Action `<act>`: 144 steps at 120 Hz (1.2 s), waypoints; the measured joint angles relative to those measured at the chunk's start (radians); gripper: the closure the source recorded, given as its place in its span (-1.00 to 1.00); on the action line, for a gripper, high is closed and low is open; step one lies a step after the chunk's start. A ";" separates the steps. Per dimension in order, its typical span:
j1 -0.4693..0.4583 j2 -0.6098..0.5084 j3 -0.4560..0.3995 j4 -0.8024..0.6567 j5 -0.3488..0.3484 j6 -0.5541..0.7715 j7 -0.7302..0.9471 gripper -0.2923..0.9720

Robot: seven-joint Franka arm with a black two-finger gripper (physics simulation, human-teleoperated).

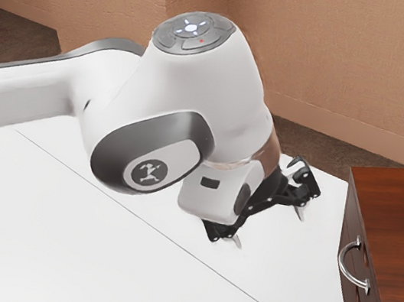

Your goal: Pull the drawer handle with one arm to open the drawer

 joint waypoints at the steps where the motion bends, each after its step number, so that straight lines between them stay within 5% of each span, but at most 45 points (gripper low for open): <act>1: 0.006 -0.002 0.001 -0.004 -0.001 0.008 0.002 -0.54; 48: 0.007 0.002 0.015 -0.124 -0.208 0.348 0.175 -0.54; 144: -0.016 0.029 0.016 -0.243 -0.212 0.560 0.357 -0.54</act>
